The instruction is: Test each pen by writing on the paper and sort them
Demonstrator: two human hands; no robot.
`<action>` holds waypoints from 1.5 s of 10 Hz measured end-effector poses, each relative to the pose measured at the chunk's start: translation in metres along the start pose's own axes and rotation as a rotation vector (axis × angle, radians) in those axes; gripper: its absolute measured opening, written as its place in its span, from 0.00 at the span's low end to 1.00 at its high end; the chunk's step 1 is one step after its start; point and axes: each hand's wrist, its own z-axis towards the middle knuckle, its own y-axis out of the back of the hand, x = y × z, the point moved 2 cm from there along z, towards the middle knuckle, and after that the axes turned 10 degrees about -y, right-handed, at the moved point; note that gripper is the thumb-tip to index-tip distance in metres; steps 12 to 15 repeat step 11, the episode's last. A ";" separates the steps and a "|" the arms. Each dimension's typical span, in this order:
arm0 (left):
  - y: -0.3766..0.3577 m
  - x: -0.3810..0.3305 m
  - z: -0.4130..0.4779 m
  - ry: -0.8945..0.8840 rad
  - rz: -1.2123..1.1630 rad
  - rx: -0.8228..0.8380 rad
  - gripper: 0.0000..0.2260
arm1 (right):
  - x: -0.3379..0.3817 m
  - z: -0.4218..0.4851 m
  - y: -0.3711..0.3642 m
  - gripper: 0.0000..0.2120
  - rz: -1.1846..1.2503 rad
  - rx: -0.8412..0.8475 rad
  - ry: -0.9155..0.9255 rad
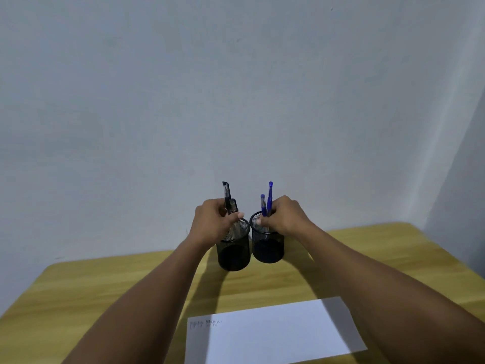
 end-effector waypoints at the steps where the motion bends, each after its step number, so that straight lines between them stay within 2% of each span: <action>1: -0.003 0.003 -0.004 0.009 0.026 0.029 0.08 | -0.001 -0.004 -0.004 0.14 -0.094 -0.062 0.022; 4: -0.006 0.013 -0.006 0.033 0.079 0.091 0.09 | -0.003 -0.007 -0.009 0.16 -0.138 -0.087 0.067; 8: 0.003 0.003 -0.012 0.027 0.054 0.154 0.13 | -0.003 -0.022 0.000 0.12 0.024 -0.061 0.068; 10: 0.019 -0.019 -0.021 0.008 0.087 0.229 0.21 | 0.004 -0.044 0.024 0.13 0.033 -0.101 0.100; 11: 0.032 -0.037 -0.027 0.012 0.091 0.201 0.27 | 0.015 -0.061 0.042 0.13 0.036 -0.148 0.131; 15: 0.032 -0.037 -0.027 0.012 0.091 0.201 0.27 | 0.015 -0.061 0.042 0.13 0.036 -0.148 0.131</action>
